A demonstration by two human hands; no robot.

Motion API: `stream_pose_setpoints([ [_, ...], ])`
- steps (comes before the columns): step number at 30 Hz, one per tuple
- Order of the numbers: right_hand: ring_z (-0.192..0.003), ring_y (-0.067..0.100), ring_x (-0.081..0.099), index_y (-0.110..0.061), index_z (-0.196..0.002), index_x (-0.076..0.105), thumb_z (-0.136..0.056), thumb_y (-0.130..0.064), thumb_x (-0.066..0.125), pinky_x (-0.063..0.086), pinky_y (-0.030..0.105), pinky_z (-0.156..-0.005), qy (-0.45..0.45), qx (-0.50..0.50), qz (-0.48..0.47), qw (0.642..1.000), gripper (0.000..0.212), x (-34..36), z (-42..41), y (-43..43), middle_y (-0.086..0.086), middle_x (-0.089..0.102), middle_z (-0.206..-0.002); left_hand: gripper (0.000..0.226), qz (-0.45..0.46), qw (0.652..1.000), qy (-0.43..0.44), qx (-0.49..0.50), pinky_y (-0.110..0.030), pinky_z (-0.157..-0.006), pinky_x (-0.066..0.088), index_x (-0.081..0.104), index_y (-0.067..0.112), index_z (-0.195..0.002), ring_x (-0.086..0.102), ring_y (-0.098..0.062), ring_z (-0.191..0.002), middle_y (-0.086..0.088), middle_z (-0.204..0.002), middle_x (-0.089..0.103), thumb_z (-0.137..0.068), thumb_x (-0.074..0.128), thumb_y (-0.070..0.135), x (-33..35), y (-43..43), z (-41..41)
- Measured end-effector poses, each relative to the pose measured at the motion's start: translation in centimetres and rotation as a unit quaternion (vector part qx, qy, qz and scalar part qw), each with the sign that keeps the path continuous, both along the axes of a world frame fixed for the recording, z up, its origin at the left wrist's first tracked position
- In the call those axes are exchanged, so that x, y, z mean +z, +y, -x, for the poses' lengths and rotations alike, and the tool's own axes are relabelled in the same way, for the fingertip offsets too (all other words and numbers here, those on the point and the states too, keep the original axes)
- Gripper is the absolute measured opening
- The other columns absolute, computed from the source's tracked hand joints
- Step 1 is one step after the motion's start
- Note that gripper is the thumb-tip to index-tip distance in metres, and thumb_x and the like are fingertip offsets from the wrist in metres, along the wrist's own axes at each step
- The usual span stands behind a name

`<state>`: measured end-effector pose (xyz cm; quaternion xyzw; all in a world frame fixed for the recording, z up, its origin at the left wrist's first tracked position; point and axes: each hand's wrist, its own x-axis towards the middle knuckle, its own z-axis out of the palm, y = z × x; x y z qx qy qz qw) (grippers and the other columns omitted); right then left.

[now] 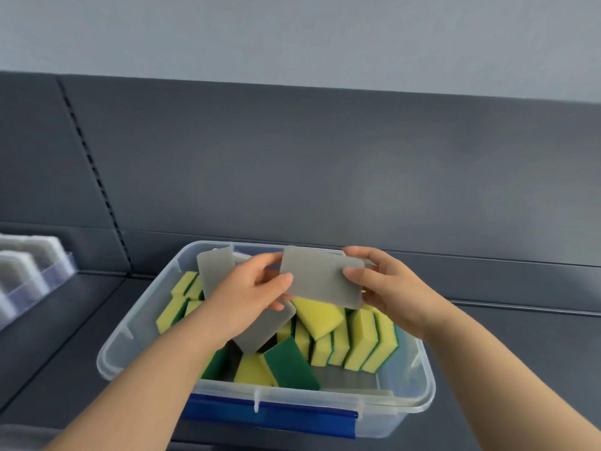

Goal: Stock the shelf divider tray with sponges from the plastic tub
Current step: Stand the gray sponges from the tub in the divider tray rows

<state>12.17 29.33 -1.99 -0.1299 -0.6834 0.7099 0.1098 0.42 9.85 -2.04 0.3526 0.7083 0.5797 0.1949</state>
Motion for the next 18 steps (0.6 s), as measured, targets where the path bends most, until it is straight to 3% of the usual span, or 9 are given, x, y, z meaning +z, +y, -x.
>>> stream_pose_setpoints([
  [2, -0.093, 0.012, 0.065, -0.028, -0.118, 0.053, -0.079, -0.022, 0.069, 0.051, 0.027, -0.079, 0.003, -0.019, -0.041, 0.999, 0.043, 0.1, 0.6, -0.4, -0.006, 0.069, -0.098, 0.03, 0.025, 0.998, 0.053, -0.011, -0.009, -0.06, 0.046, 0.052, 0.032, -0.118, 0.061, 0.007, -0.071, 0.01, -0.091, 0.068, -0.093, 0.052, 0.015, 0.5, -0.3, 0.1],
  [4, -0.093, 0.011, 0.064, -0.03, -0.116, 0.055, -0.076, -0.025, 0.072, 0.051, 0.028, -0.08, -0.003, -0.009, -0.108, 0.994, 0.044, 0.3, 1.3, -1.0, -0.009, 0.069, -0.097, 0.035, 0.061, 0.992, 0.107, -0.033, -0.004, -0.062, 0.04, 0.049, 0.037, -0.123, 0.056, 0.014, -0.075, 0.017, -0.098, 0.064, -0.093, 0.053, 0.021, 1.0, -0.5, 0.5],
  [7, -0.093, 0.013, 0.065, -0.027, -0.111, 0.06, -0.075, -0.029, 0.073, 0.054, 0.03, -0.081, -0.011, 0.051, -0.159, 0.986, 0.039, 0.5, 2.0, -2.0, -0.007, 0.068, -0.102, 0.036, 0.08, 0.983, 0.16, -0.049, -0.015, -0.075, 0.046, 0.052, 0.036, -0.125, 0.057, 0.008, -0.089, 0.017, -0.106, 0.063, -0.09, 0.055, 0.033, 1.4, -0.2, 1.4],
  [11, -0.094, 0.015, 0.066, -0.026, -0.112, 0.056, -0.079, -0.022, 0.071, 0.056, 0.03, -0.074, 0.004, 0.03, -0.101, 0.994, 0.037, 0.0, 2.3, -2.4, 0.005, 0.066, -0.106, 0.01, 0.046, 0.985, 0.155, 0.067, -0.016, -0.064, 0.049, 0.059, 0.037, -0.097, 0.06, 0.006, -0.071, 0.013, -0.09, 0.066, -0.091, 0.05, 0.037, 1.2, 0.3, 4.1],
  [13, -0.093, 0.017, 0.065, -0.032, -0.116, 0.05, -0.081, -0.016, 0.068, 0.056, 0.032, -0.07, 0.002, -0.016, -0.063, 0.998, 0.042, -0.4, 2.2, -2.2, 0.012, 0.061, -0.111, 0.01, 0.164, 0.956, 0.224, 0.091, -0.023, -0.076, 0.048, 0.06, 0.032, -0.099, 0.059, -0.001, -0.081, 0.011, -0.095, 0.066, -0.092, 0.053, 0.032, -0.1, 0.4, 6.2],
  [16, -0.101, 0.024, 0.061, -0.042, -0.12, 0.046, -0.084, -0.015, 0.066, 0.057, 0.038, -0.071, 0.012, -0.056, -0.039, 0.998, 0.049, -0.7, 1.9, -1.9, 0.012, 0.056, -0.114, 0.045, 0.356, 0.893, 0.275, -0.013, -0.032, -0.087, 0.047, 0.049, 0.027, -0.128, 0.054, -0.013, -0.096, 0.007, -0.109, 0.056, -0.086, 0.061, 0.036, -2.7, 1.0, 7.4],
  [18, -0.102, 0.024, 0.06, -0.039, -0.116, 0.051, -0.084, -0.014, 0.065, 0.057, 0.04, -0.072, 0.031, -0.08, -0.039, 0.996, 0.043, -0.8, 1.6, -1.7, 0.014, 0.056, -0.114, 0.069, 0.412, 0.856, 0.306, -0.068, -0.033, -0.089, 0.045, 0.033, 0.031, -0.14, 0.05, -0.017, -0.108, 0.003, -0.129, 0.045, -0.08, 0.065, 0.045, -4.1, 1.5, 7.4],
])
